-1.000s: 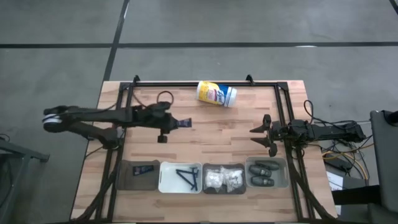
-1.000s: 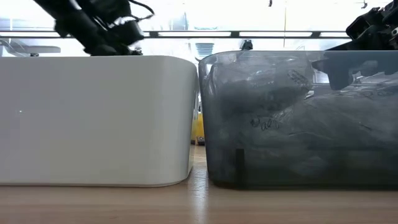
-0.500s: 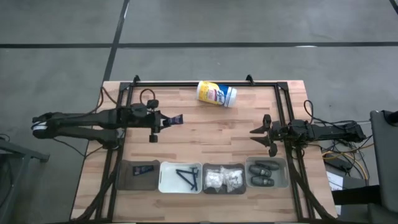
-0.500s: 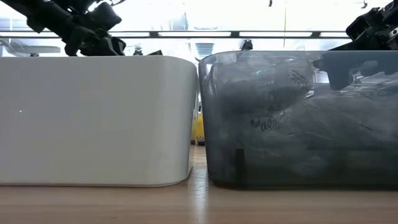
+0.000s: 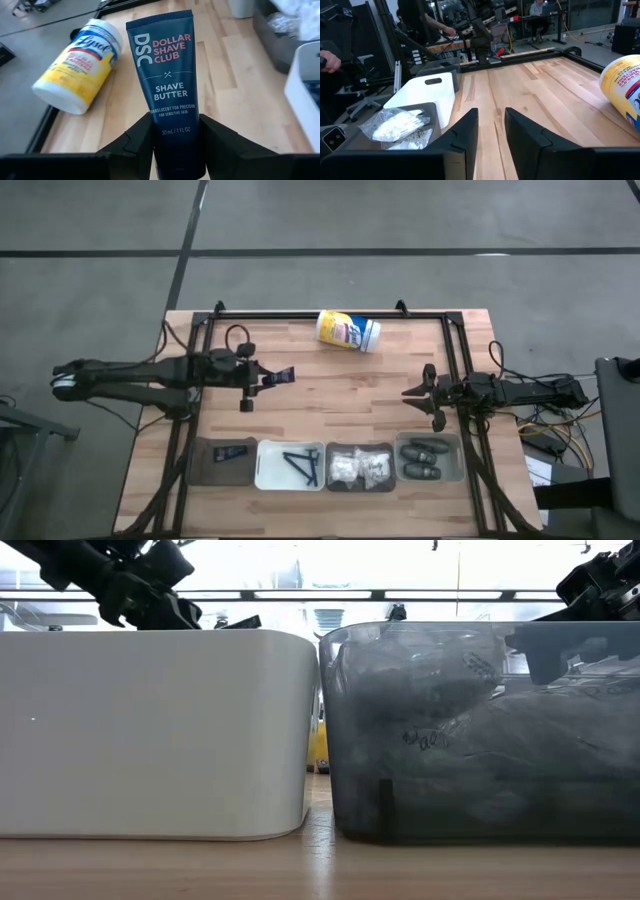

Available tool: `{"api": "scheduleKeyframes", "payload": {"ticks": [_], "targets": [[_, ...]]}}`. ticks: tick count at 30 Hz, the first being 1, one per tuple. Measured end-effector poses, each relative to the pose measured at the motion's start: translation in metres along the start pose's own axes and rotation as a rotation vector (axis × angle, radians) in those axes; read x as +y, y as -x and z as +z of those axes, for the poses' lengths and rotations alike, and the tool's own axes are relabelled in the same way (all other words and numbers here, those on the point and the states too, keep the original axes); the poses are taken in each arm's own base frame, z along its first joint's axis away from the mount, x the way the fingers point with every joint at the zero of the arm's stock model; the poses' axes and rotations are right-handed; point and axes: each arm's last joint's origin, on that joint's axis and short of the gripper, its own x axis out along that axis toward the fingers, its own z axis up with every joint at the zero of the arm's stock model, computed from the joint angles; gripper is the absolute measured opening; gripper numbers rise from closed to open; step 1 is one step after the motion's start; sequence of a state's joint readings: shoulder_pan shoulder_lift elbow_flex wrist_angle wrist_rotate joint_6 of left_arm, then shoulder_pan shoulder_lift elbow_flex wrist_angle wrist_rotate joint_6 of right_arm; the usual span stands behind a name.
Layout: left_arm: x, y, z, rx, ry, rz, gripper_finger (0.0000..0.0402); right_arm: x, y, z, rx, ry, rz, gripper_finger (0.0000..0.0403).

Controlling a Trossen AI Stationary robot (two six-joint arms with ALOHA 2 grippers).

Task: Pick & Place Travel size toiletries
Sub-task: Put the dark blue shave cream into the left black bin

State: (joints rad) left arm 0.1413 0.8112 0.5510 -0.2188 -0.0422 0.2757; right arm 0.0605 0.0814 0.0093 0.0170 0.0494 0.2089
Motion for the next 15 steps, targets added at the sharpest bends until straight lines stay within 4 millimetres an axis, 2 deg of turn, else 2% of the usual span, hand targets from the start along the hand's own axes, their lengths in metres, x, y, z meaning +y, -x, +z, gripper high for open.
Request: {"api": "scheduleKeyframes", "payload": {"ticks": [15], "targets": [[-0.039,0.005,0.008,-0.032,0.099,-0.198,0.0140,0.000,0.000,0.000,0.000,0.000,0.000,0.0047]]}}
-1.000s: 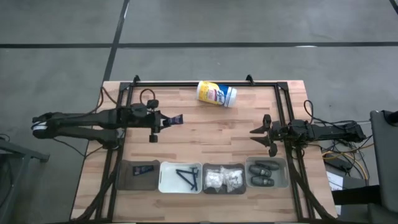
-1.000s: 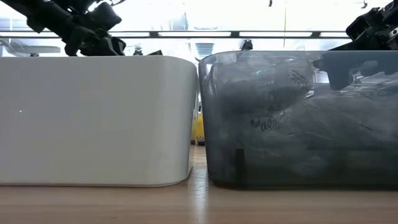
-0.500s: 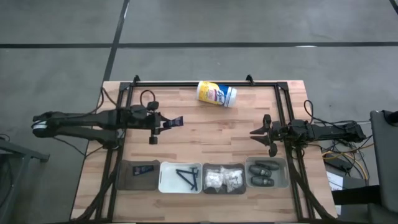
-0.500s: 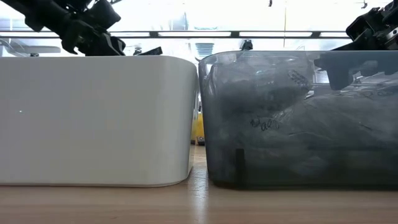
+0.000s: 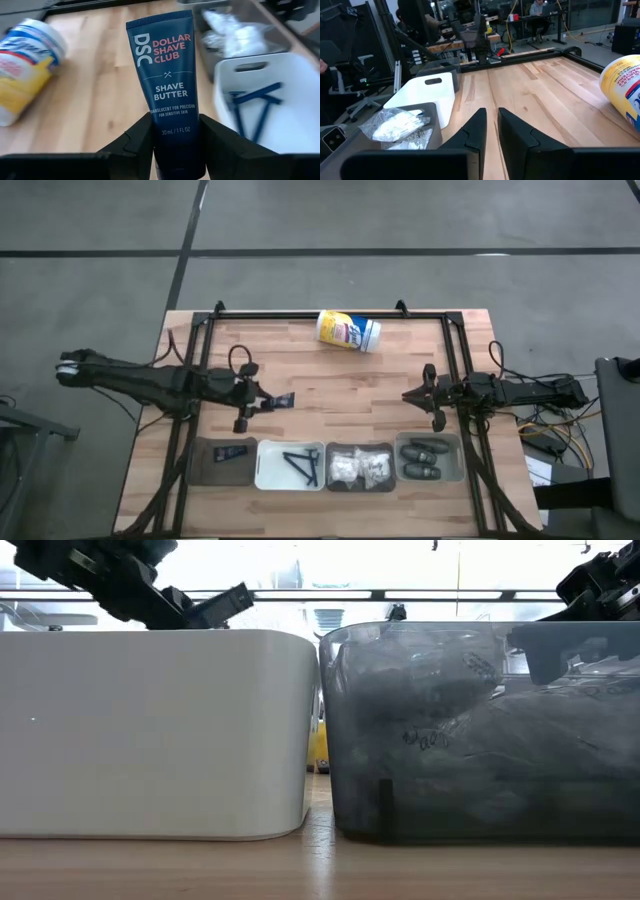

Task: Pick & Place Travel size toiletries
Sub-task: Put the dark blue shave cream into the left black bin

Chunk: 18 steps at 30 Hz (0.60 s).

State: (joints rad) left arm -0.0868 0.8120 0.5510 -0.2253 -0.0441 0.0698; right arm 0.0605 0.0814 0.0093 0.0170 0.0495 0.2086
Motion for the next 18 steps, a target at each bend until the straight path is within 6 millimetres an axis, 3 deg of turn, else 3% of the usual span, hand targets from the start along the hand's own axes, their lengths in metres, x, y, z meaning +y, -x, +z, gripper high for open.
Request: {"api": "scheduleKeyframes", "payload": {"ticks": [8,18], "targets": [[-0.026,0.003,0.001,-0.002,0.096,-0.127,0.0140,0.000,0.000,0.000,0.000,0.000,0.000,0.0039],[-0.060,0.012,-0.007,0.087,0.224,-0.241,0.0140,0.000,0.000,0.000,0.000,0.000,0.000,0.0067]]}}
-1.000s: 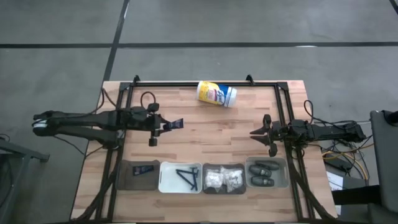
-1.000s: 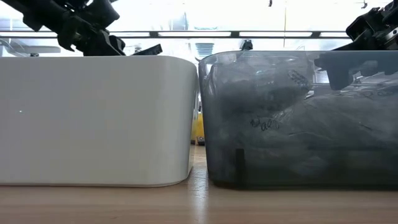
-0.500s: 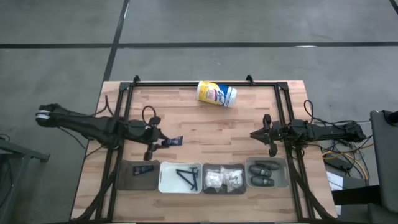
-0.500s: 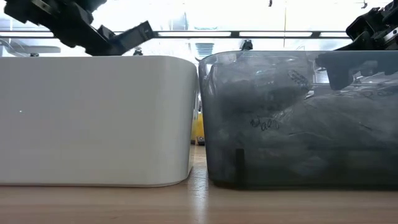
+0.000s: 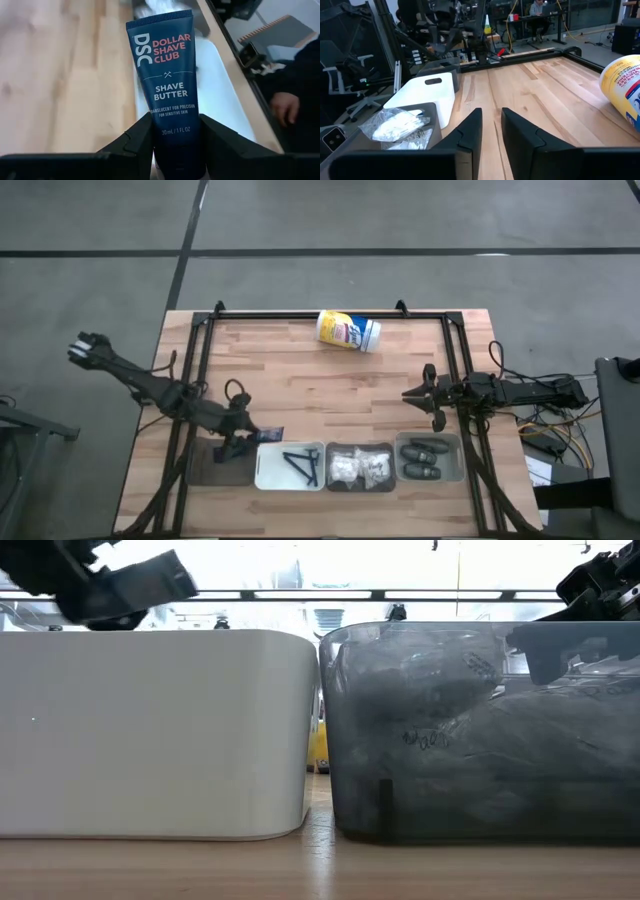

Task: Pick & Place Travel size toiletries
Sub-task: Put the dark blue shave cream into the left black bin

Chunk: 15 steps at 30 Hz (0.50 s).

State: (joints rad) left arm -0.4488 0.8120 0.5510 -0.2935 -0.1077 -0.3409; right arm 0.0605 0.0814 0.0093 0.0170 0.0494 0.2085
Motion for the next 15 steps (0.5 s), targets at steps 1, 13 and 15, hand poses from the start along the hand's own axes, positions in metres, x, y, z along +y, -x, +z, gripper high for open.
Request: {"api": "scheduleKeyframes", "payload": {"ticks": [1,13,15], "targets": [[-0.002,0.000,-0.002,0.019,0.025,-0.009,0.0140,0.000,0.000,0.000,0.000,0.000,0.000,0.0071],[-0.020,0.008,-0.033,0.276,0.304,-0.008,0.0140,0.000,0.000,0.000,0.000,0.000,0.000,0.0109],[-0.021,0.010,-0.037,0.311,0.332,-0.002,0.0140,0.000,0.000,0.000,0.000,0.000,0.000,0.0114]]}}
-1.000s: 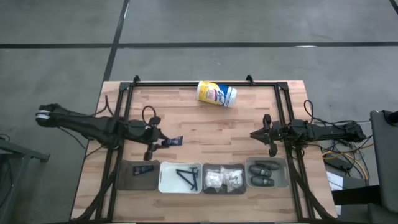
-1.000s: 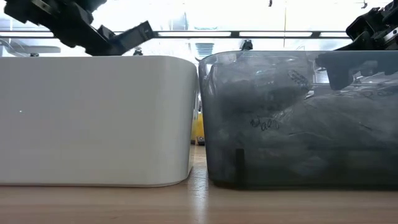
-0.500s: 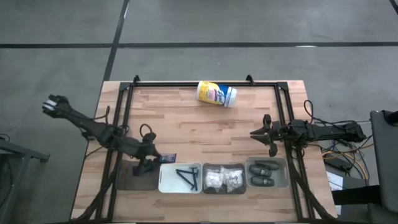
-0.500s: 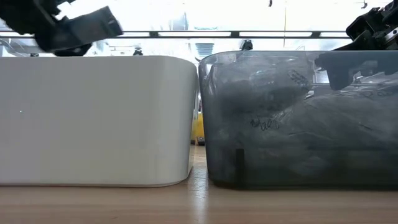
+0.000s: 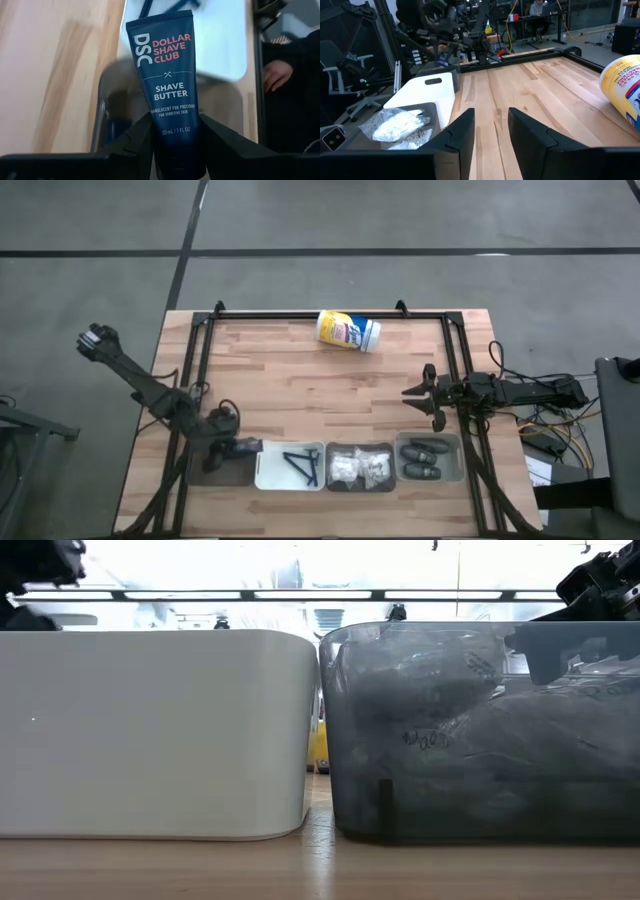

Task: Pick & Place Travel size toiletries
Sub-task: Put the dark blue shave cream into the left black bin

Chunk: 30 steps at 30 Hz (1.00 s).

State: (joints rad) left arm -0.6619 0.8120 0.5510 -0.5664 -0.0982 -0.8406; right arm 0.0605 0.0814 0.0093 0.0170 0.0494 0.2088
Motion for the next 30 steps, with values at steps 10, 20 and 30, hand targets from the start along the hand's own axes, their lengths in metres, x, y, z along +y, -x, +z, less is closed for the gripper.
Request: {"api": "scheduleKeyframes", "payload": {"ticks": [10,20,30], "targets": [[0.007,0.005,-0.017,0.187,0.143,0.053,0.0140,0.000,0.000,0.000,0.000,0.000,0.000,0.0142],[0.006,0.007,-0.022,0.288,0.144,0.015,0.0140,0.000,0.000,0.000,0.000,0.000,0.000,0.0165],[0.008,0.007,-0.024,0.306,0.206,0.047,0.0156,0.000,0.000,0.000,0.000,0.000,0.000,0.0185]]}}
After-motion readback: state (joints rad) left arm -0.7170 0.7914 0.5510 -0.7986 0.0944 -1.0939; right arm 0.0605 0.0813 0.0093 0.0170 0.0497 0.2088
